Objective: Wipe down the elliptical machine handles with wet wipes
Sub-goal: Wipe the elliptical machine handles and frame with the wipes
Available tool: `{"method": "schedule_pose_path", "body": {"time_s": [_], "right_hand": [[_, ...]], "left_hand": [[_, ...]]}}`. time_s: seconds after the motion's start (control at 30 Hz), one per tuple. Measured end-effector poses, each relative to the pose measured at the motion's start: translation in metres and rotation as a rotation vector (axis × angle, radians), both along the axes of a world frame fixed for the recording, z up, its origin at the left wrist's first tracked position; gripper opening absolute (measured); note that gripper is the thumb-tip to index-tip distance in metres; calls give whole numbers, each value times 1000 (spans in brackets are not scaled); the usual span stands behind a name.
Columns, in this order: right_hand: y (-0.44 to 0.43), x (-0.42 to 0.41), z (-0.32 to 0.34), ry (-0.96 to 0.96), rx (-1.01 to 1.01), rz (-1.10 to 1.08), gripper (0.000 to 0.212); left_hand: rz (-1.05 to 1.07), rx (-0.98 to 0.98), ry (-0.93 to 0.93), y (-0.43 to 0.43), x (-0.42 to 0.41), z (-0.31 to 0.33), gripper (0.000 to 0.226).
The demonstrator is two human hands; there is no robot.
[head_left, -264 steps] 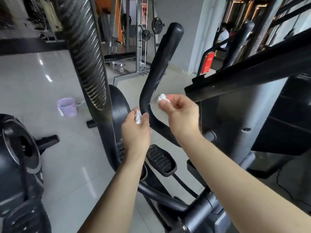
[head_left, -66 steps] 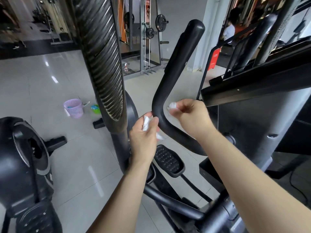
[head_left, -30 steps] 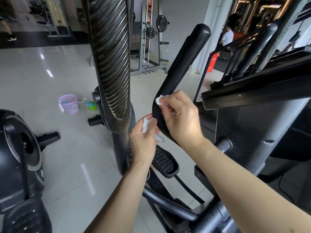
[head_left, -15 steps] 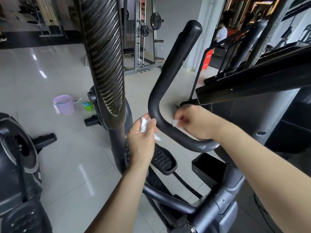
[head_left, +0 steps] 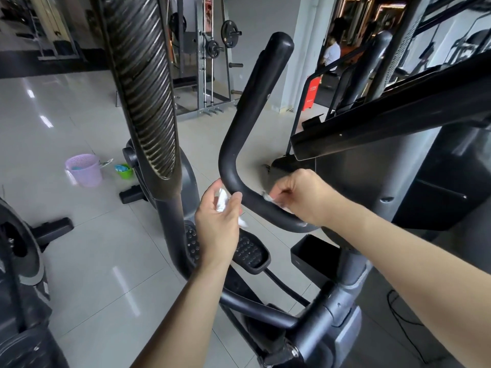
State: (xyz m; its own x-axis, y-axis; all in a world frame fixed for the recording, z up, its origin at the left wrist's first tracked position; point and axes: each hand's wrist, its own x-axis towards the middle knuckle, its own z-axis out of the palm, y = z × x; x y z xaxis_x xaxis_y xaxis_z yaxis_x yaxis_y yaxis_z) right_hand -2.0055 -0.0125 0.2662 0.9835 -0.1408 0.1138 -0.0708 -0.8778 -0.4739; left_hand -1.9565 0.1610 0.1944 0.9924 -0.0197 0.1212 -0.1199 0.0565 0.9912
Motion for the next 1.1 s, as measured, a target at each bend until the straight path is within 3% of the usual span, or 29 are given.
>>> {"method": "schedule_pose_path", "body": {"time_s": [0.07, 0.13, 0.2, 0.3, 0.4, 0.57, 0.63, 0.73, 0.8, 0.87, 1.03, 1.1], "right_hand": [[-12, -12, 14, 133, -107, 41, 39], [-18, -18, 22, 203, -202, 54, 30], [-11, -14, 20, 99, -209, 13, 24], [7, -6, 2, -116, -59, -27, 22], [5, -21, -14, -109, -50, -48, 21], [-14, -54, 6, 144, -460, -16, 25], [-13, -52, 16, 132, -553, -65, 28], [-4, -43, 8, -71, -313, -145, 44], [3, -42, -7, -98, -108, -103, 43], [-1, -46, -16, -79, -84, -91, 40], [-22, -56, 9, 114, -587, 17, 43], [-24, -56, 13, 46, -667, -29, 45]], "left_hand": [[18, 33, -1, 0, -2, 0, 47], [37, 68, -16, -1, -10, 2, 50], [15, 85, -73, -3, -20, 1, 45], [-119, 178, -195, -10, -28, -2, 25], [-214, 270, -232, -15, -31, 1, 21], [-246, 296, -193, -15, -31, 3, 25], [-277, 299, -172, -15, -30, 4, 23], [-296, 293, -147, -15, -30, 6, 21], [-291, 285, -146, -15, -31, 6, 19], [-297, 301, -156, -14, -31, 7, 20], [-330, 342, -171, -14, -30, 7, 20], [-337, 361, -170, -15, -31, 7, 19]]}}
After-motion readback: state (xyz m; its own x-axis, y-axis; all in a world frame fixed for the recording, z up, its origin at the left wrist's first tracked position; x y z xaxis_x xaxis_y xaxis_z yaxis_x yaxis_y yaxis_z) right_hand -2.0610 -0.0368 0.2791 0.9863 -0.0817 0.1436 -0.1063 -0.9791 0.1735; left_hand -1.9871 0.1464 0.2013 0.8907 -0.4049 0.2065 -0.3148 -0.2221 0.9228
